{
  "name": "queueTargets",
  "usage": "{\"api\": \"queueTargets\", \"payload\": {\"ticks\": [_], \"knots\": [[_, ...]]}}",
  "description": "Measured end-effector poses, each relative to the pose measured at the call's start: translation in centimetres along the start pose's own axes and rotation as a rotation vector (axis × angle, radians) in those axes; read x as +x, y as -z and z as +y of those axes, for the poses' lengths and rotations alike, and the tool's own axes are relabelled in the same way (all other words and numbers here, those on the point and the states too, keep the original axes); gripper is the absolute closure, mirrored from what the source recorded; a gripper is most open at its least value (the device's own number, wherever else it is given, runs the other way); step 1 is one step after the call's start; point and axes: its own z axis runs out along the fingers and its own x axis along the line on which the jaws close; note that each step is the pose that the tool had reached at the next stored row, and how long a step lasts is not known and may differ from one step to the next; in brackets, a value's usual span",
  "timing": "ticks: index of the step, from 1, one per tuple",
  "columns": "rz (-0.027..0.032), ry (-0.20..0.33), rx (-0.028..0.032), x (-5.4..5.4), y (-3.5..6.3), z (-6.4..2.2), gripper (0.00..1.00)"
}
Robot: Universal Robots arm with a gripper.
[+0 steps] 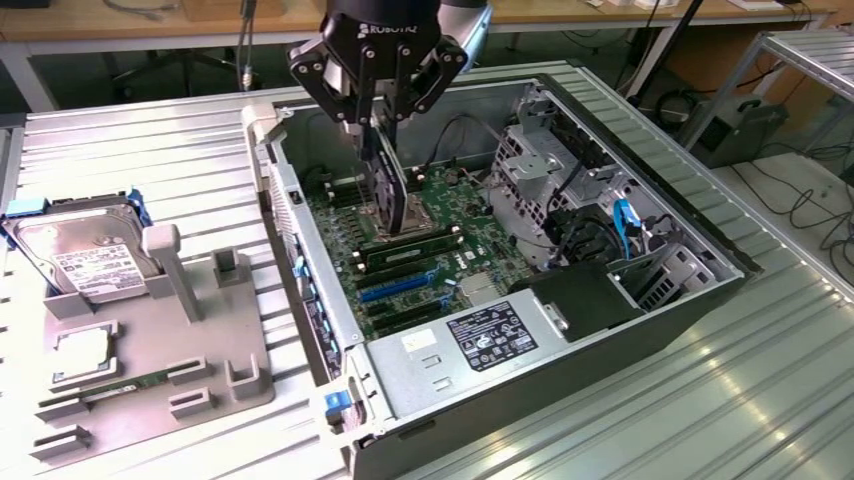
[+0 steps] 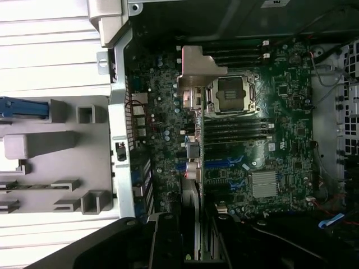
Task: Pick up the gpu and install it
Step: 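Pick up the gpu and move the gpu toward the slot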
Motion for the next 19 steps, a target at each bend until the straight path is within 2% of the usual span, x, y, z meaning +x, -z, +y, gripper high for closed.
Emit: {"api": "queueTargets", "payload": {"ticks": [19], "knots": [[-0.0001,0.000,0.0000,-0.97,-0.47,0.07,0.74]]}}
